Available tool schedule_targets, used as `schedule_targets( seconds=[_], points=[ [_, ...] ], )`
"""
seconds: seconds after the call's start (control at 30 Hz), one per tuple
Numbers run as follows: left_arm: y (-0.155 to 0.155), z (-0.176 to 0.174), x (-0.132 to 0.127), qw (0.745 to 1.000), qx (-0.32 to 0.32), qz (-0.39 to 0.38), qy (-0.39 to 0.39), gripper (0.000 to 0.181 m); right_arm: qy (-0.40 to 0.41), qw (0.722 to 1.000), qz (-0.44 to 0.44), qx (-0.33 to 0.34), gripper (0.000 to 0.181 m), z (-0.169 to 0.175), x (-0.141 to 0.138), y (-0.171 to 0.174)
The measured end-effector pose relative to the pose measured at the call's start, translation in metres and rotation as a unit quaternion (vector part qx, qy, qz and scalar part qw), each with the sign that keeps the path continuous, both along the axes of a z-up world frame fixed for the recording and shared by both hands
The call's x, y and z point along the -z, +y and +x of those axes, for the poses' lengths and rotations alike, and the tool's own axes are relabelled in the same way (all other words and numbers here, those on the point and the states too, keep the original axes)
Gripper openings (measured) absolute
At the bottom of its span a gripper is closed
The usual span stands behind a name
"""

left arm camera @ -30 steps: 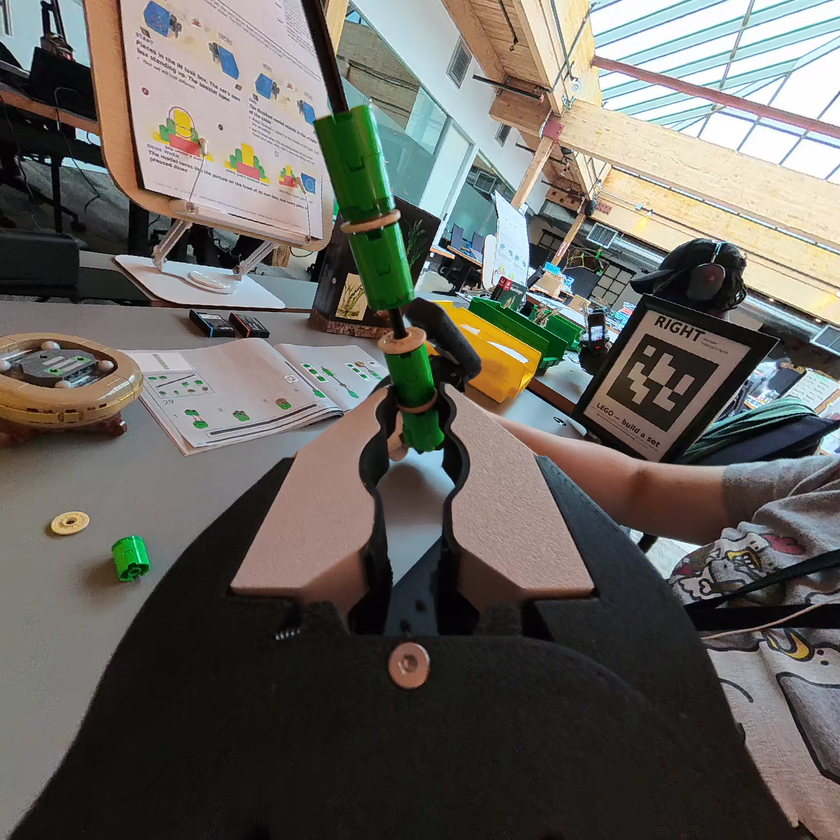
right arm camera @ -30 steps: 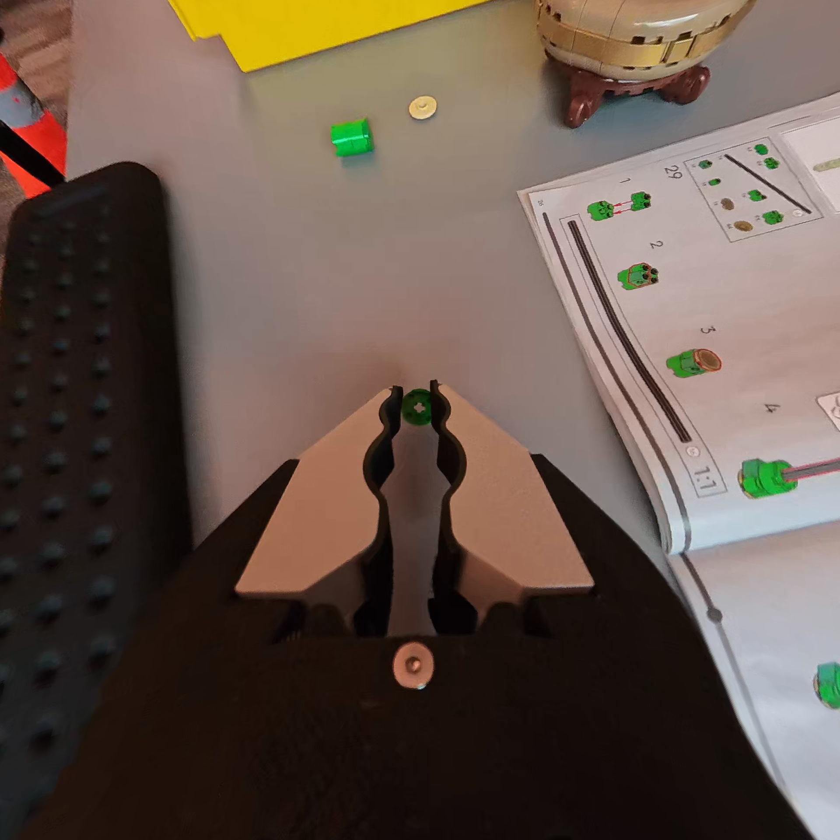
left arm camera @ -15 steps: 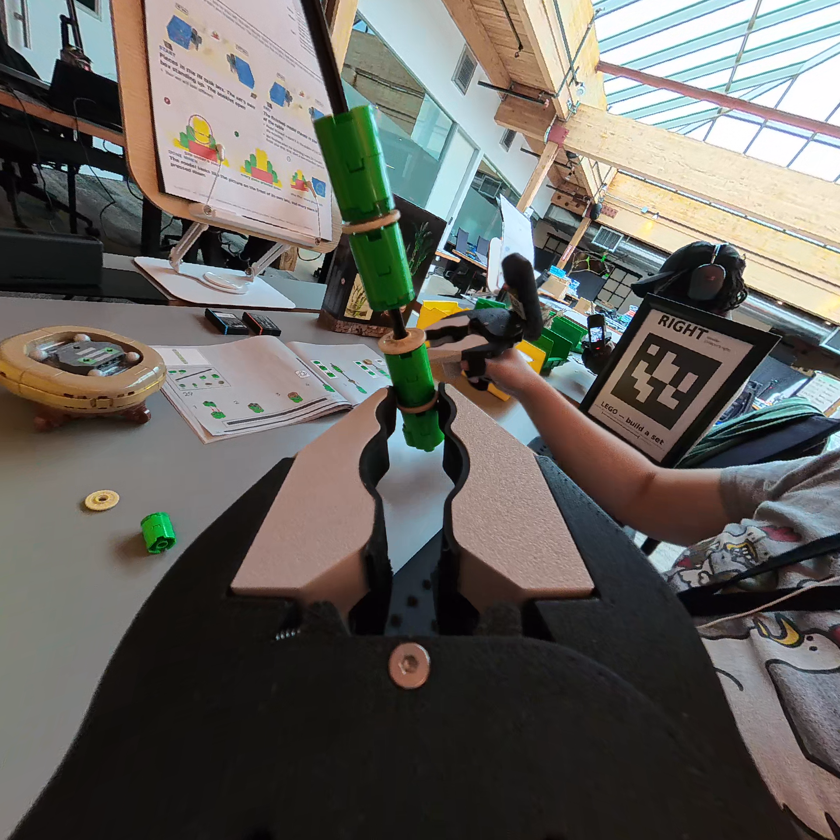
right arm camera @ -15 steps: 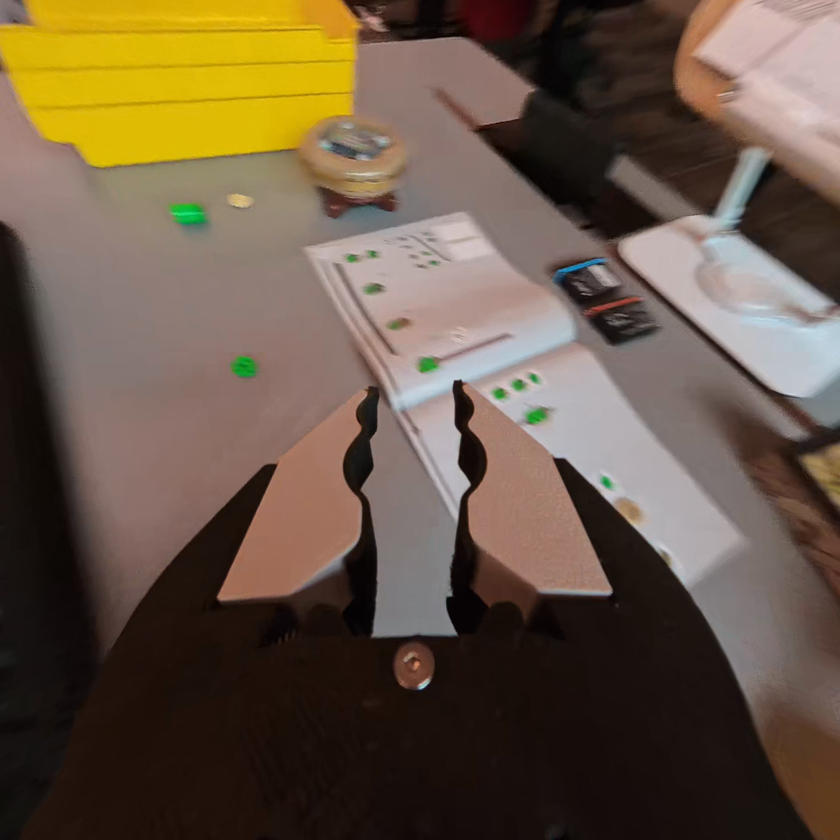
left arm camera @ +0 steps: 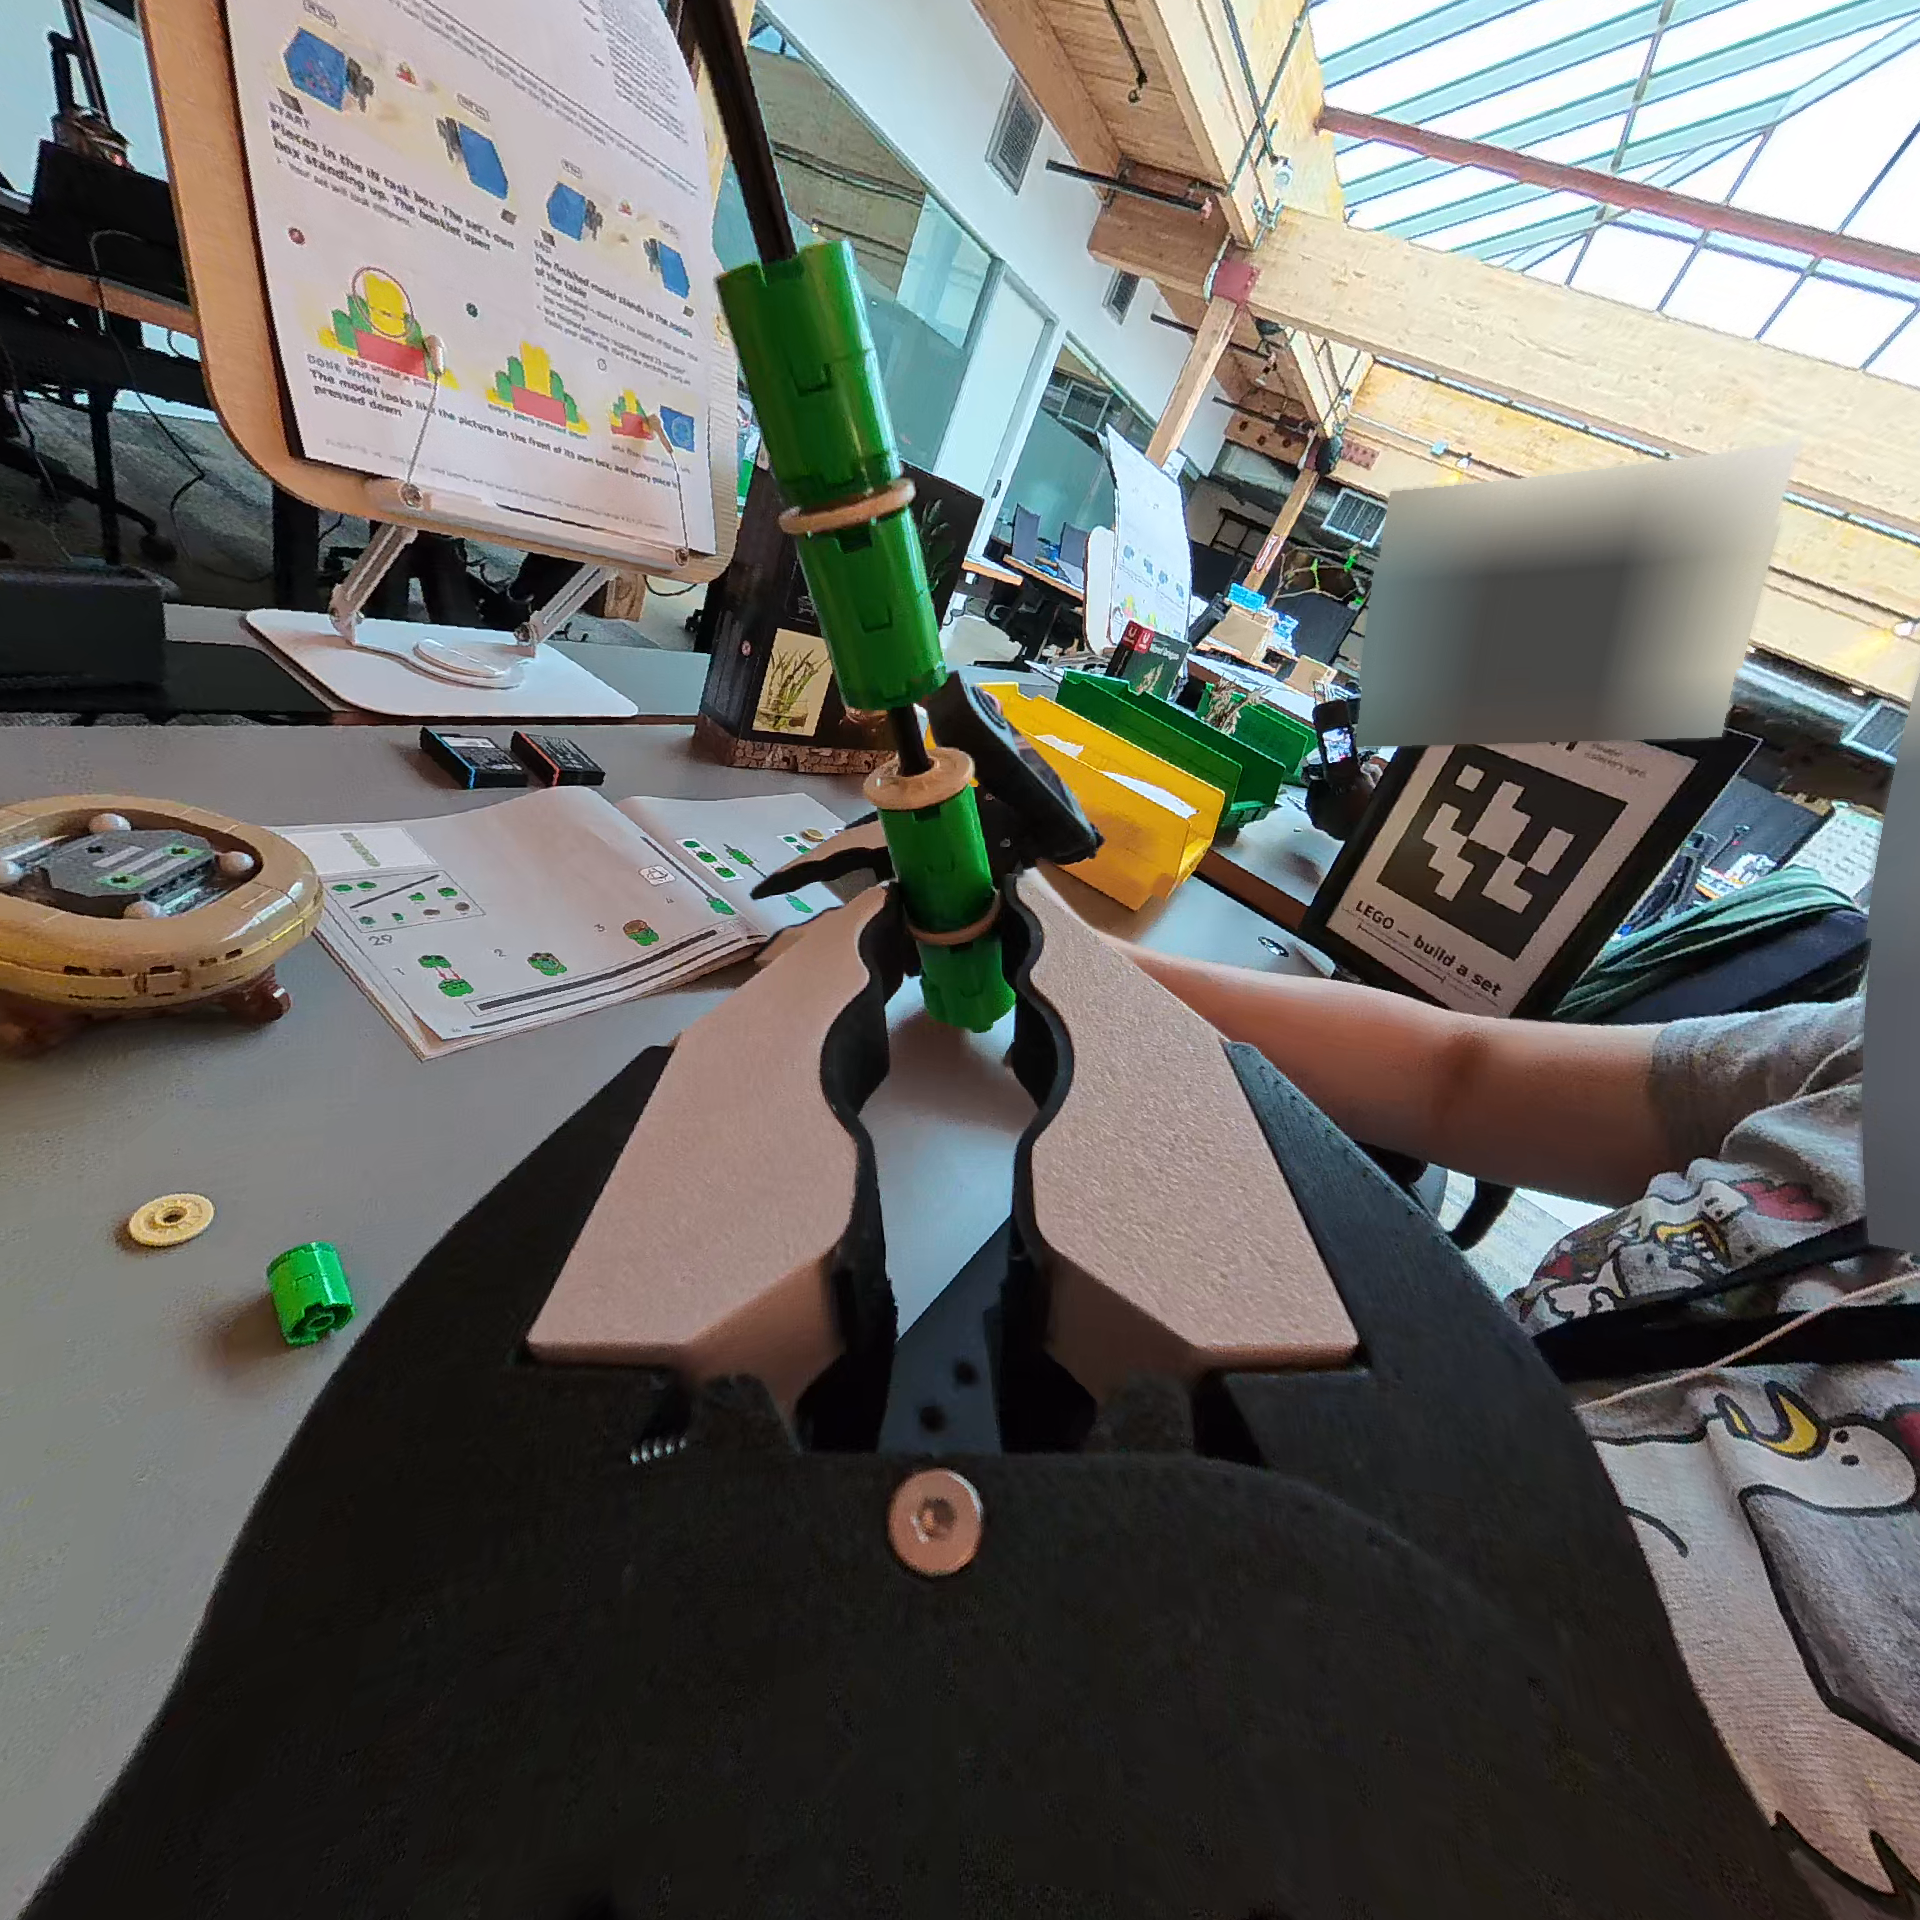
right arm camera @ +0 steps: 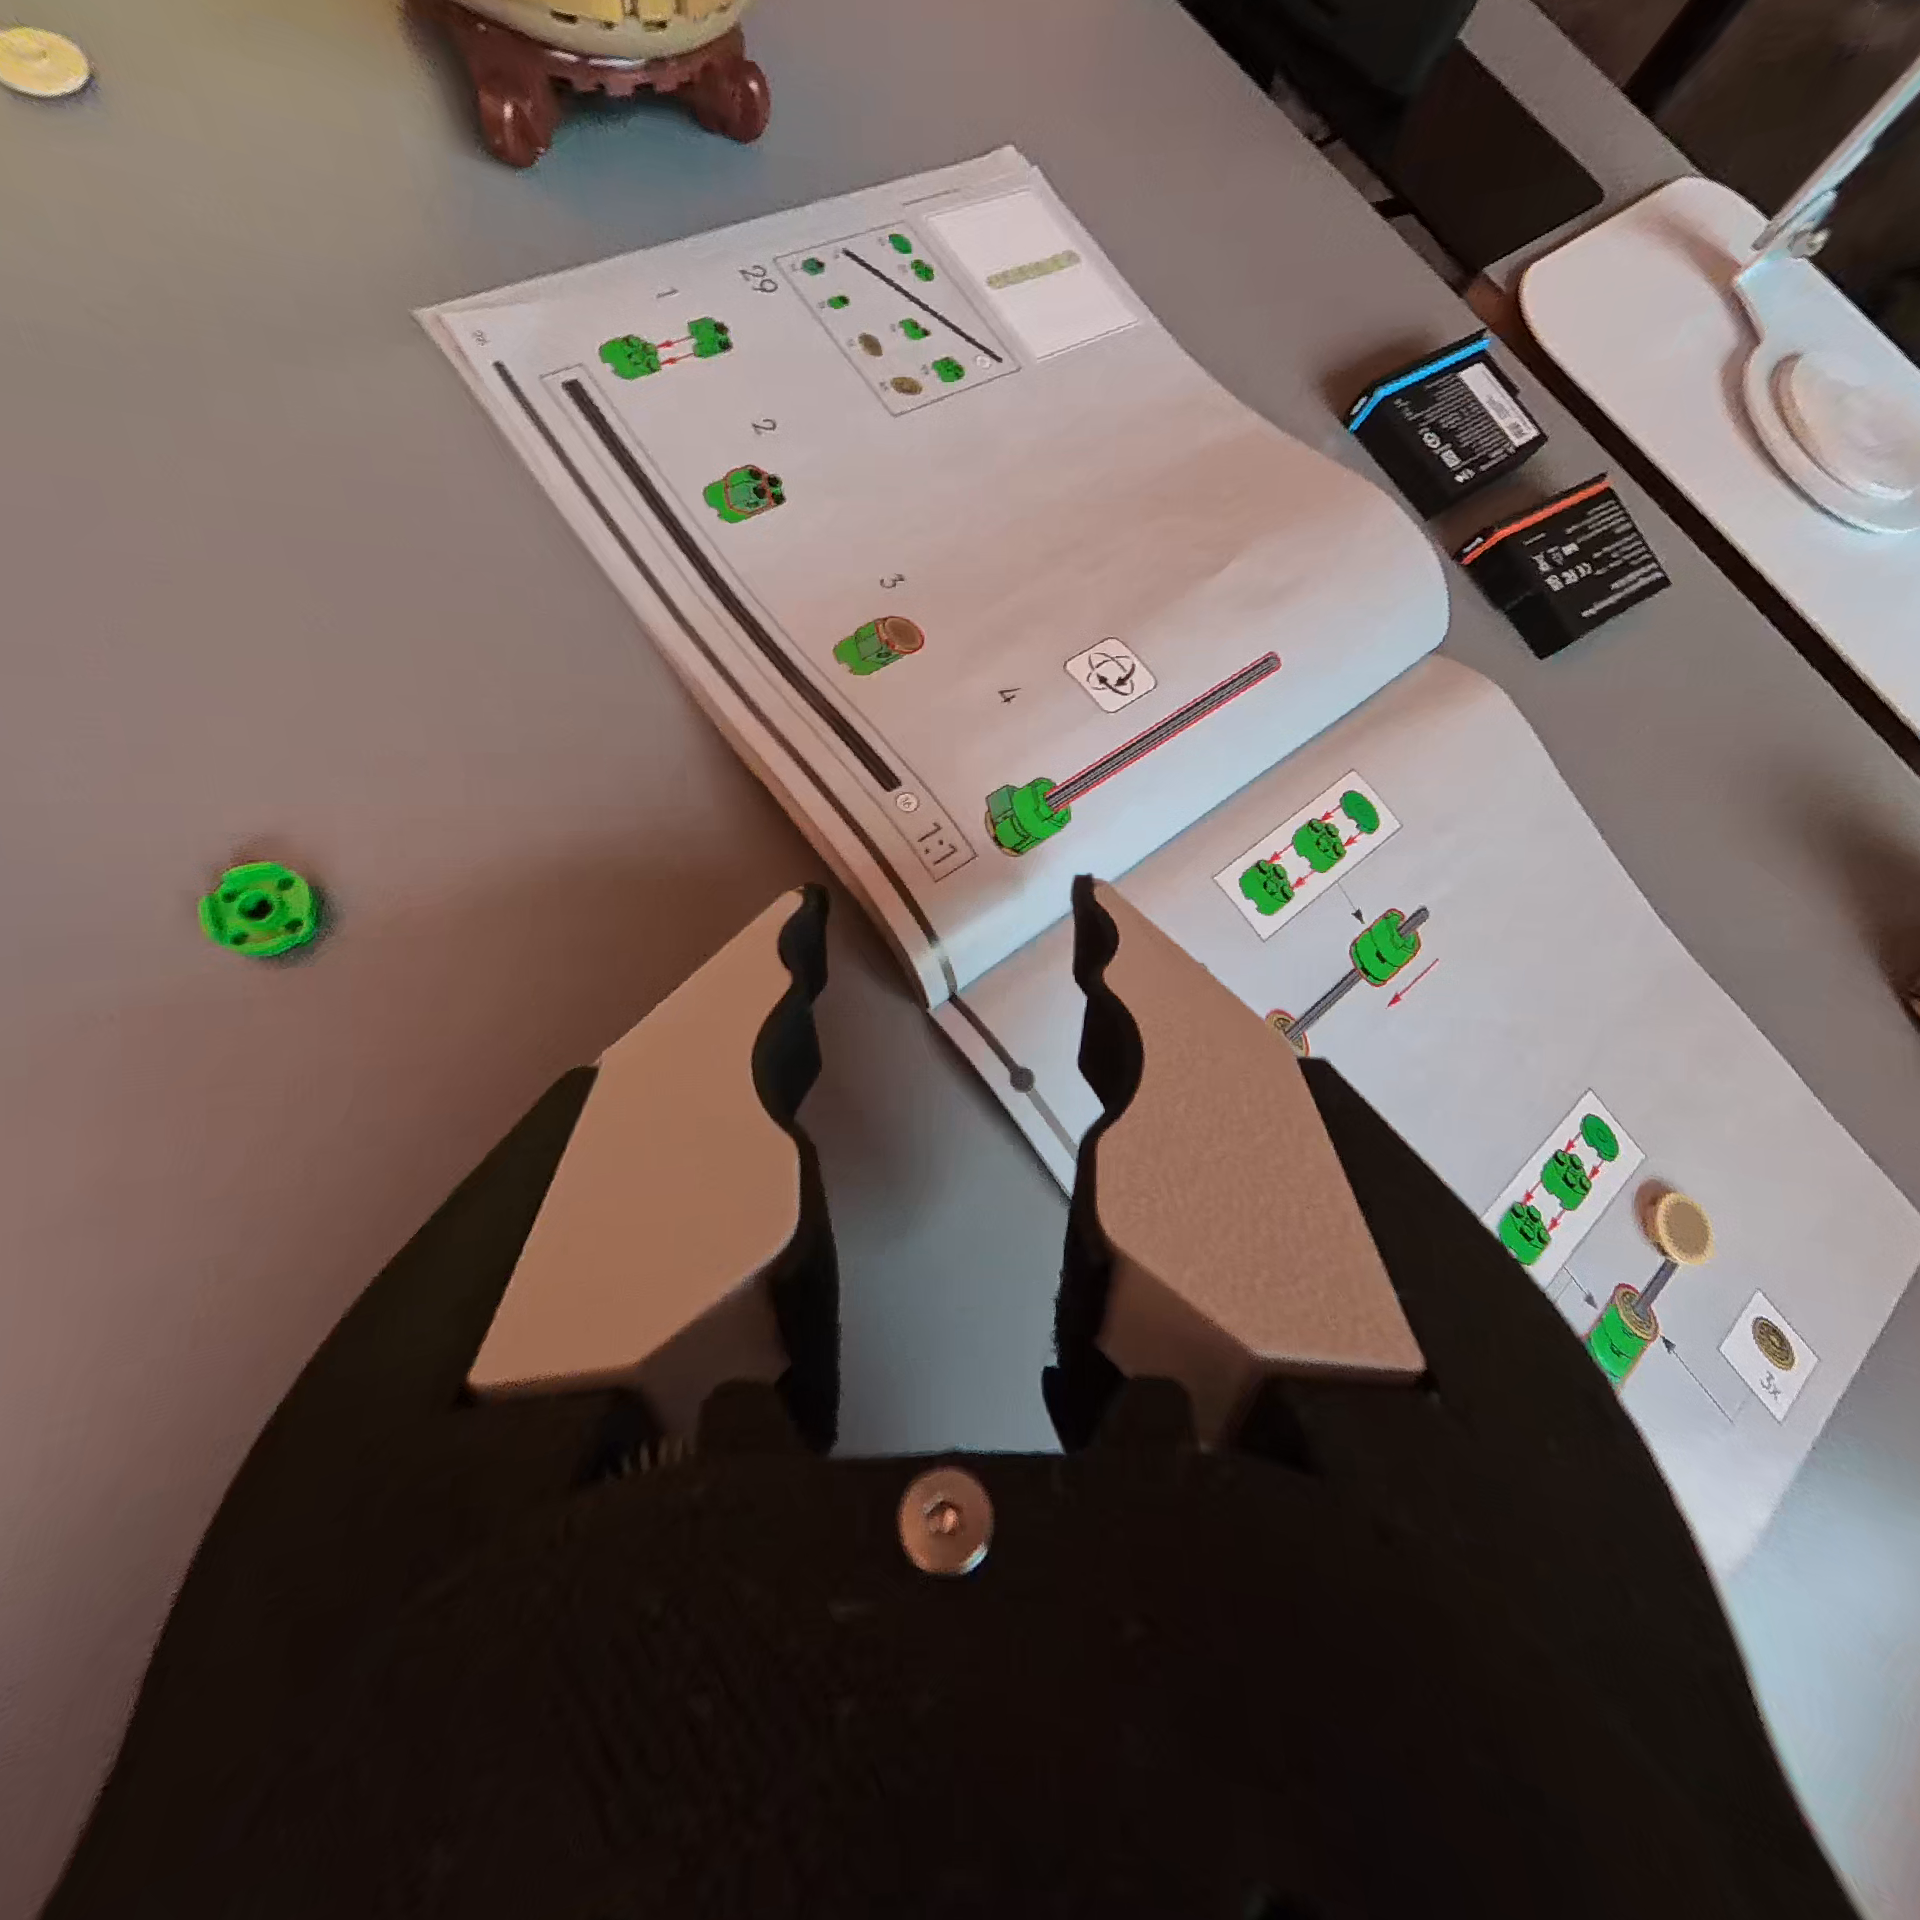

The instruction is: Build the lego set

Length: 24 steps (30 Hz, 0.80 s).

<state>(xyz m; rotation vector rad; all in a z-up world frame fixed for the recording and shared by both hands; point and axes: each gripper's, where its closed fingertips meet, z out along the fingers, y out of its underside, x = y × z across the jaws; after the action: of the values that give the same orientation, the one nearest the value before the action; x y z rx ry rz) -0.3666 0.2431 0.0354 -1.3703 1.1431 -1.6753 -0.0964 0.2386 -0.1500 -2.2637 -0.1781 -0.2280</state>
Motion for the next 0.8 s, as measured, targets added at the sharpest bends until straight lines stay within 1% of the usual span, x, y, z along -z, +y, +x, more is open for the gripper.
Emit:
schedule_targets(
  seconds=[0.1, 0.2, 0.23, 0.43, 0.47, 0.53, 0.57, 0.6, 0.63, 0.73, 0.8],
  points=[
    [0.001, -0.001, 0.000, 1.000, 0.001, -0.005, -0.003, 0.015, -0.001, 1.000, -0.014, 0.017, 0.038, 0.004, 0.007, 0.002],
    [-0.001, -0.001, 0.001, 1.000, 0.003, -0.006, -0.002, 0.015, 0.034, 0.999, -0.016, 0.005, 0.004, -0.003, 0.009, 0.001],
    [-0.001, -0.001, 0.002, 1.000, 0.003, -0.005, -0.001, 0.015, 0.037, 0.999, -0.013, 0.003, 0.000, -0.003, 0.007, 0.001],
    [-0.003, -0.001, 0.004, 1.000, 0.006, -0.009, 0.000, 0.015, 0.041, 0.999, 0.004, 0.001, 0.000, -0.001, -0.005, -0.001],
    [-0.004, -0.001, 0.004, 1.000, 0.006, -0.008, 0.001, 0.015, 0.041, 0.999, 0.008, -0.003, 0.000, 0.000, -0.008, -0.002],
    [-0.004, -0.002, 0.003, 1.000, 0.005, -0.007, 0.003, 0.015, 0.042, 0.998, 0.029, -0.036, 0.000, -0.005, -0.017, -0.002],
    [-0.005, -0.003, 0.003, 1.000, 0.005, -0.006, 0.002, 0.015, 0.035, 0.998, 0.036, -0.043, 0.005, -0.003, -0.019, -0.003],
    [-0.005, -0.004, 0.002, 1.000, 0.004, -0.004, 0.003, 0.015, 0.027, 0.998, 0.039, -0.046, 0.023, 0.000, -0.019, -0.003],
    [-0.006, -0.005, 0.002, 1.000, 0.003, -0.003, 0.003, 0.015, 0.019, 0.998, 0.035, -0.039, 0.031, 0.005, -0.016, -0.004],
    [-0.006, -0.006, 0.003, 1.000, 0.001, -0.004, 0.003, 0.015, 0.026, 0.998, 0.022, -0.043, 0.037, 0.006, -0.005, -0.001],
    [-0.006, -0.007, 0.004, 1.000, 0.001, -0.006, 0.003, 0.015, 0.003, 0.999, 0.005, -0.037, 0.039, 0.012, 0.003, 0.001]
  ],
)
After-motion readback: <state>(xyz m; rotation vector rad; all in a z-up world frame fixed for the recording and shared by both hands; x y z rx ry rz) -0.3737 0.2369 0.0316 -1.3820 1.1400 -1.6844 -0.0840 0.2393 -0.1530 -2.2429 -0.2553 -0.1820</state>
